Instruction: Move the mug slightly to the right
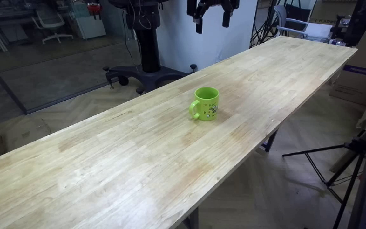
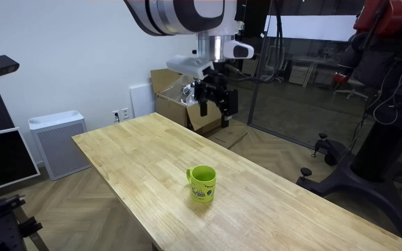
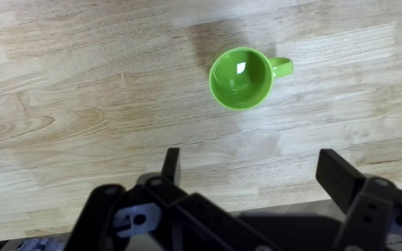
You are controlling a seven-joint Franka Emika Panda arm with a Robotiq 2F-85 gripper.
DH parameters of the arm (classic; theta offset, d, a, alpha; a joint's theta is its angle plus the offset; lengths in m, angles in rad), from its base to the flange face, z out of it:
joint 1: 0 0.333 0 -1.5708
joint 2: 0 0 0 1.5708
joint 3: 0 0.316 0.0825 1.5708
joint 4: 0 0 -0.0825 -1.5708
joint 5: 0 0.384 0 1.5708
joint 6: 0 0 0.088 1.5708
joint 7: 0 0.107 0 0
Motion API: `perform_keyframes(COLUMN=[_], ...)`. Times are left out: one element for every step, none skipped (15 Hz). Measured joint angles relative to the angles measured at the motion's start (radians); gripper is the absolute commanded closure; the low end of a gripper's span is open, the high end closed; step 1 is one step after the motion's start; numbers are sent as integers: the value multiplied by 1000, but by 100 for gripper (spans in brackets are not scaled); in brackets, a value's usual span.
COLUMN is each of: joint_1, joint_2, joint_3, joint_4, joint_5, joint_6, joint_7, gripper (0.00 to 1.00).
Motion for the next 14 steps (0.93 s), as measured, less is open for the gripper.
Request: perform_keyframes(joint_1=[7,14,19,24,28,30,30,29,27,25,21,16,9,0], joint_2=[11,23,36,48,61,72,84,95,107,118,128,138,147,155], joint_3=[0,-1,-2,-3,-4,-4,-4,-4,-3,-2,-1,2,5,9], joint_4=[-15,-30,-45,-60,-75,-88,-98,-109,-118,-126,-134,-142,-149,-156], joint_5=[-16,-31,-43,-54,-59,-59,-56,-44,-21,3,30,58,85,111], joint_6=[25,52,79,110,142,172,202,230,257,280,302,320,337,352], joint_7=[7,16,24,31,35,35,34,29,16,2,-16,-34,-51,-68], gripper=[0,0,0,0,0,0,0,0,0,0,0,0,0,0])
